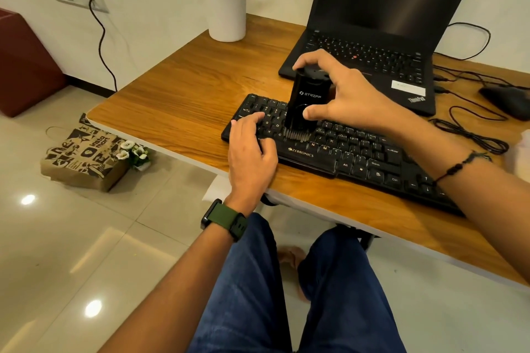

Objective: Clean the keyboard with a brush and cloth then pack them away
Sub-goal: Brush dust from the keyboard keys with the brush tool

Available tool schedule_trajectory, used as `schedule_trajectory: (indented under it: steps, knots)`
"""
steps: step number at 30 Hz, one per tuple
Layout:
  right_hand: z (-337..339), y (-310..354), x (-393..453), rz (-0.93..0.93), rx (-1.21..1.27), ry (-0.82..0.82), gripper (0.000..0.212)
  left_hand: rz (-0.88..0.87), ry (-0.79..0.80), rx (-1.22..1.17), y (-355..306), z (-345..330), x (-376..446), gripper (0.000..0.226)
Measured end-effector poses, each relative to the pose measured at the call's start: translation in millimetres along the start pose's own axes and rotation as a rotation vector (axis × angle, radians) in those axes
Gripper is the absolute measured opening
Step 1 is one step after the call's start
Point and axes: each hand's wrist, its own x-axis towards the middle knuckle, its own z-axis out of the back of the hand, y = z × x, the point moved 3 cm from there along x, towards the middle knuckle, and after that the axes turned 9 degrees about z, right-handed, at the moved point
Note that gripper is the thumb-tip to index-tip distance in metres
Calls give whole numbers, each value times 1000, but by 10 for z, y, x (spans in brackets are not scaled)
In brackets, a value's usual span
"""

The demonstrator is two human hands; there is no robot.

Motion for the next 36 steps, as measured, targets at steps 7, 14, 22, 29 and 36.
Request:
schedule_trajectory:
  steps: [7,14,22,29,36]
  knots:
    - [129,-216,111,-48,-3,-65,60,-27,-2,28,14,-7,-3,38]
    - [130,-299,143,-36,-129,-110,62,-31,20,42,-18,-9,-5,39]
    - [62,13,-46,12,100,-34,60,-45,4,62,-14,-27,-7,37]
    - [54,-132,57,22,-116,-52,61,-51,2,83,-11,-22,-5,35]
    - [97,-228,58,-2,-221,-150,62,-89,18,137,8,-50,-7,35]
